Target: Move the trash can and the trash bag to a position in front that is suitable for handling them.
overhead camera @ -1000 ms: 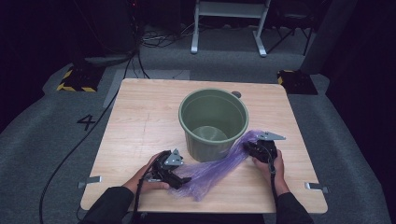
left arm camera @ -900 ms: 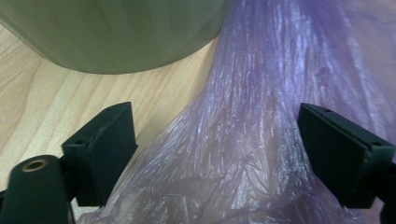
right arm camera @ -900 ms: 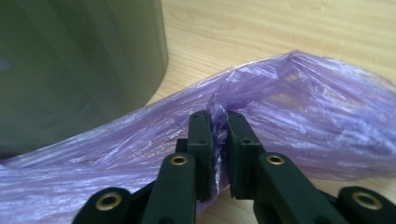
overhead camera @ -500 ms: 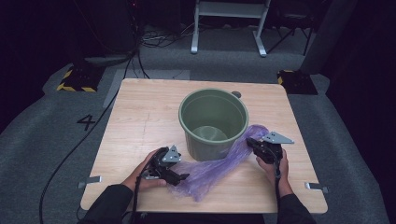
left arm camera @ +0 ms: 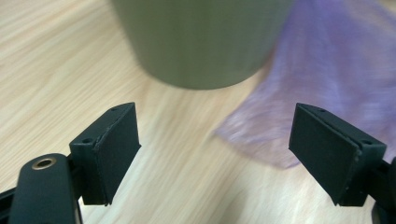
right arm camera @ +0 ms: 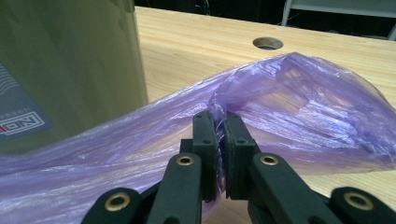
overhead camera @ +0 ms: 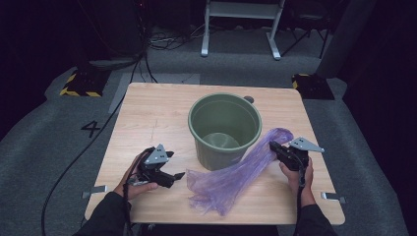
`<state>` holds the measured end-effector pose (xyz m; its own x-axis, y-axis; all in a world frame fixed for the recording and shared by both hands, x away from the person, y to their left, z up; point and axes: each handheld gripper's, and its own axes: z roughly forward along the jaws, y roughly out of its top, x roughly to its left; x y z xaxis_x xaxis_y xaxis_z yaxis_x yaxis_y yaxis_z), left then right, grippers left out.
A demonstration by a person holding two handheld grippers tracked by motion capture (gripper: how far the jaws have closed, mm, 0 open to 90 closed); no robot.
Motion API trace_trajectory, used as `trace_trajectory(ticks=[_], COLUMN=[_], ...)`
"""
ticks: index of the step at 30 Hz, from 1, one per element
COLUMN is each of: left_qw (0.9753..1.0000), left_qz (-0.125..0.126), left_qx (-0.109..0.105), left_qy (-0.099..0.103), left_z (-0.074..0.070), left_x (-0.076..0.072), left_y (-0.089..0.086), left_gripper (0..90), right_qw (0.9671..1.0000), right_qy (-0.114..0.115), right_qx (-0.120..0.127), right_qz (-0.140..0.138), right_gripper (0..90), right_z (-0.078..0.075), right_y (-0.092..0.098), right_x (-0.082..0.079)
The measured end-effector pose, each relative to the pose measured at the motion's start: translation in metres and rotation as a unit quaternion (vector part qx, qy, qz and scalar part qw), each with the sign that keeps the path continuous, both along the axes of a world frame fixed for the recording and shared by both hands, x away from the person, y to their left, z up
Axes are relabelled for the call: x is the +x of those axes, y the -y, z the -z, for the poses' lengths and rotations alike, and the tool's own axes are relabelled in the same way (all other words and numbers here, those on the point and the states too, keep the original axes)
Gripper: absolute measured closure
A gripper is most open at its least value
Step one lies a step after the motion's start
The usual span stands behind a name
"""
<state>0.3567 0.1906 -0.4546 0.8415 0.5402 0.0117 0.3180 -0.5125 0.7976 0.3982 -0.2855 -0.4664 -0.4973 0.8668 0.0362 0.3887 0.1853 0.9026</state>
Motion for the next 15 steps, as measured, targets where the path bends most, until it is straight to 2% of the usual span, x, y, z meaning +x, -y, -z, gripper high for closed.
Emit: trace_trajectory(ticks=[5,9,11,12,15], left_qw=[0.9996,0.9988,0.9982,0.9973,0.9966], left_qz=[-0.024,-0.029,-0.035,-0.042,-0.049], left_qx=[0.015,0.033,0.037,0.047,0.053], left_qy=[-0.008,-0.022,-0.033,-0.037,-0.041], left_z=[0.008,0.020,0.025,0.030,0.034], left_x=[0.000,-0.001,0.000,0.000,0.001], left_y=[-0.013,-0.020,-0.023,-0.025,-0.028], left_gripper=[15.8,15.9,15.9,15.9,15.9], right_qw=[1.0000,0.9998,0.9997,0.9996,0.9994], right_qy=[0.007,0.015,0.018,0.020,0.026], right_qx=[-0.003,-0.006,-0.009,-0.011,-0.015], right_qz=[-0.004,-0.008,-0.012,-0.016,-0.019], right_gripper=[85.7,85.7,85.3,85.2,85.2], right_z=[-0.002,-0.005,-0.006,-0.006,-0.008], right_y=[0.001,0.001,0.000,-0.001,-0.003], right_x=[-0.001,-0.003,-0.003,-0.003,-0.004])
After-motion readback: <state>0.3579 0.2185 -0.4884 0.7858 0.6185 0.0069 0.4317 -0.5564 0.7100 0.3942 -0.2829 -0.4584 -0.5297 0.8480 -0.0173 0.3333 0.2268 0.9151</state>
